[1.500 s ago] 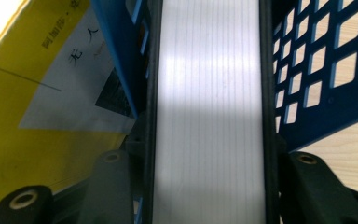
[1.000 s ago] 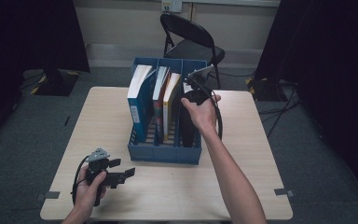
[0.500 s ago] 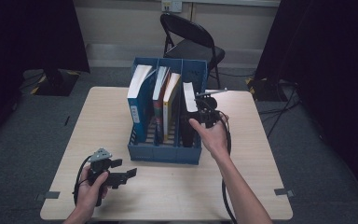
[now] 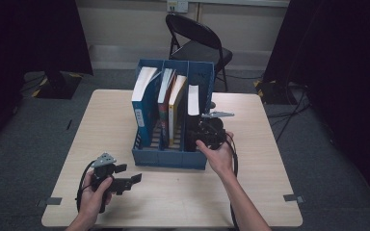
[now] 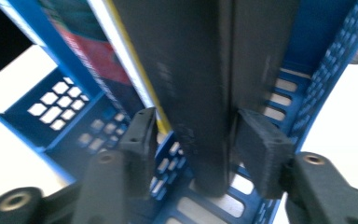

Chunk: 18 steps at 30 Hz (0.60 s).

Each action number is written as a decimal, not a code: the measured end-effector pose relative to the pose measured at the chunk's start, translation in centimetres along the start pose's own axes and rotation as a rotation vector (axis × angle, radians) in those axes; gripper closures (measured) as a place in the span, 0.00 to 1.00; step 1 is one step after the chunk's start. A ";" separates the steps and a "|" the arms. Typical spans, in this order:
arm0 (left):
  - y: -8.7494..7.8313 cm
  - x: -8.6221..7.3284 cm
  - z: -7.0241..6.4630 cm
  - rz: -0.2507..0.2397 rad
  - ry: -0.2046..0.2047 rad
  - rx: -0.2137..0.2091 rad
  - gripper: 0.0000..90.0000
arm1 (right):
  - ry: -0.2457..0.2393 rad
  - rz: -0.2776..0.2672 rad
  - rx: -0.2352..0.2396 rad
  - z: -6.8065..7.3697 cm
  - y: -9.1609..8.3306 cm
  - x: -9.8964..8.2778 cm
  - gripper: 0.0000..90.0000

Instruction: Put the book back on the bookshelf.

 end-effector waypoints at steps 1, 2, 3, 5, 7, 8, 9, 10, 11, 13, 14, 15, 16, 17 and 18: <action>-0.1 0.0 0.0 0.000 -0.001 0.000 0.22 | 0.000 0.002 -0.002 -0.1 0.3 -0.1 0.55; -0.1 0.0 0.1 -0.001 -0.001 0.000 0.22 | -0.004 0.000 0.002 -0.2 0.5 -0.1 0.54; -0.1 0.0 0.2 -0.003 0.002 0.001 0.22 | -0.012 -0.005 0.015 -0.4 0.8 -0.2 0.52; -0.1 -0.1 0.3 -0.001 -0.007 0.003 0.22 | -0.017 -0.009 0.016 -0.5 0.9 -0.2 0.52; -0.1 0.0 0.3 -0.001 -0.005 0.003 0.22 | -0.031 -0.018 0.007 -0.4 1.0 -0.2 0.53; -0.1 0.0 0.2 -0.002 -0.004 0.001 0.22 | -0.040 -0.024 0.004 -0.3 1.1 -0.1 0.53; -0.1 0.0 0.2 -0.002 0.002 0.002 0.22 | -0.042 -0.028 0.007 -0.3 1.2 -0.1 0.54; -0.1 0.0 0.1 0.000 0.003 0.002 0.22 | -0.043 -0.028 0.010 -0.2 1.4 0.1 0.55; -0.1 0.0 0.1 0.000 0.004 0.002 0.22 | -0.046 -0.026 0.000 -0.2 1.6 0.4 0.56; -0.2 0.0 0.0 -0.003 0.002 0.001 0.22 | -0.048 -0.029 -0.005 -0.4 1.7 0.5 0.56; -0.2 0.0 0.1 -0.004 0.001 0.001 0.22 | -0.049 -0.031 -0.002 -0.5 1.8 0.6 0.56; -0.2 0.0 0.2 -0.002 0.004 0.003 0.22 | -0.046 -0.031 0.003 -0.6 1.8 0.7 0.56; -0.1 0.0 0.2 -0.002 0.001 0.002 0.22 | -0.048 -0.030 0.004 -0.7 1.9 0.8 0.56; -0.1 0.0 0.2 -0.001 -0.005 0.002 0.22 | -0.050 -0.027 -0.001 -0.7 1.9 0.9 0.56; 0.0 0.0 0.2 -0.002 -0.008 0.003 0.22 | -0.058 -0.026 -0.009 -0.6 1.9 1.0 0.55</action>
Point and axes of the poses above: each handheld gripper's, and its own axes: y roughly forward along the jaws, x roughly out of its top, z roughly to its left, the point moved 6 cm from there along y, roughly forward along the jaws, and after that the axes turned 13 degrees about z, right-handed, at the moved point
